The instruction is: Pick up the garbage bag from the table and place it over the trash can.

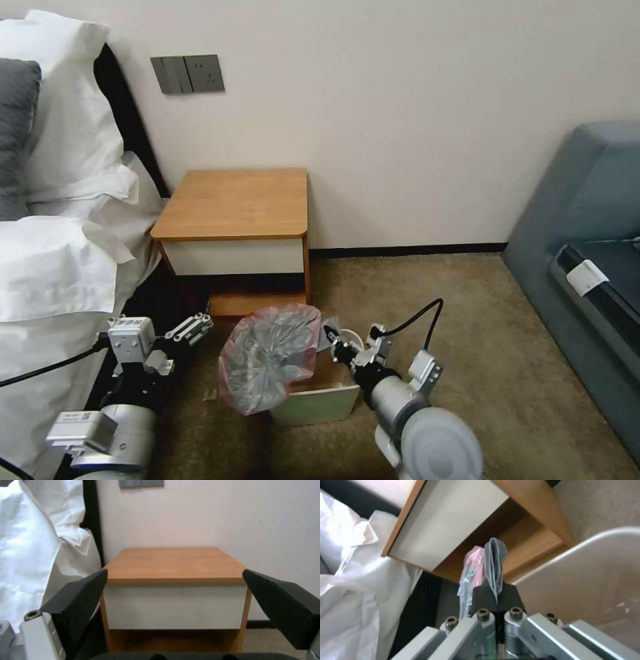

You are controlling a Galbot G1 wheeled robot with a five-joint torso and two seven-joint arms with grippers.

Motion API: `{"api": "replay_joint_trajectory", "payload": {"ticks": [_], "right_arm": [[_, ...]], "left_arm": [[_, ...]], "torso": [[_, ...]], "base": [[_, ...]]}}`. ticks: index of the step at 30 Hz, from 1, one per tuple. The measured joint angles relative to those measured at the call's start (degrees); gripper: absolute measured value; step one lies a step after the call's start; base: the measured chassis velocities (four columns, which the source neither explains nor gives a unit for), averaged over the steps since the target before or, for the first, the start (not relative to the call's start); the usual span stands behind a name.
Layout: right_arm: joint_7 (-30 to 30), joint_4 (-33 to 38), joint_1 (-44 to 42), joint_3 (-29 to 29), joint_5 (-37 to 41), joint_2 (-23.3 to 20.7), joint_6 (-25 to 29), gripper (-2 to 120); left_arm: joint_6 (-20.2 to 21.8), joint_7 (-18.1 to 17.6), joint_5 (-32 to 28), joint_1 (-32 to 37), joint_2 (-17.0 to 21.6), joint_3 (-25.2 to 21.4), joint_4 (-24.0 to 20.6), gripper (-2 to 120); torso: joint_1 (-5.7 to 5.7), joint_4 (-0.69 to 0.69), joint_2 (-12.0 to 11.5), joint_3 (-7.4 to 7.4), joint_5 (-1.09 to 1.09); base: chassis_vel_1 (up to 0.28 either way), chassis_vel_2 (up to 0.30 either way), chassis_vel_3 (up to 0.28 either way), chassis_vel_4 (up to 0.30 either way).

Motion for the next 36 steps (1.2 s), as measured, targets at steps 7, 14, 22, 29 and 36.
{"api": "replay_joint_trajectory", "payload": {"ticks": [7,14,22,29,36], "right_arm": [[0.37,-0.3,-0.58,-2.37,-1.22,1.98,0.4,0],[-0.38,-2.45,-1.1,-1.62,-3.29,1.99,1.28,0],[-1.51,-1.86,-1.61,-1.1,-4.23,1.23,0.91,9],[-2.05,-0.94,-1.83,1.37,-5.6,-1.54,0.53,37],[-2.04,0.55,-2.22,3.41,-5.63,-3.54,0.43,60]], "left_arm": [[-0.16,0.07,0.17,0.0,-0.16,0.01,0.0,100],[-0.29,0.08,0.17,-0.04,0.11,-0.03,0.0,100],[-0.48,0.07,0.18,-0.25,0.16,0.01,0.0,100],[-0.82,0.04,0.16,-0.46,0.69,-0.01,0.36,100],[-0.85,-0.03,0.08,-0.75,0.96,0.02,0.82,100]], "torso": [[0.0,0.0,0.0,0.0,0.0],[0.0,0.0,0.0,0.0,0.0],[0.0,0.0,0.0,0.0,0.01],[0.0,0.0,0.0,0.0,0.01],[0.0,0.0,0.0,0.0,0.01]], "base": [[0.0,0.0,0.0,0.0],[0.0,0.0,0.0,0.0],[0.0,0.0,0.0,0.0],[0.0,0.0,0.0,0.0],[0.0,0.0,0.0,0.0]]}}
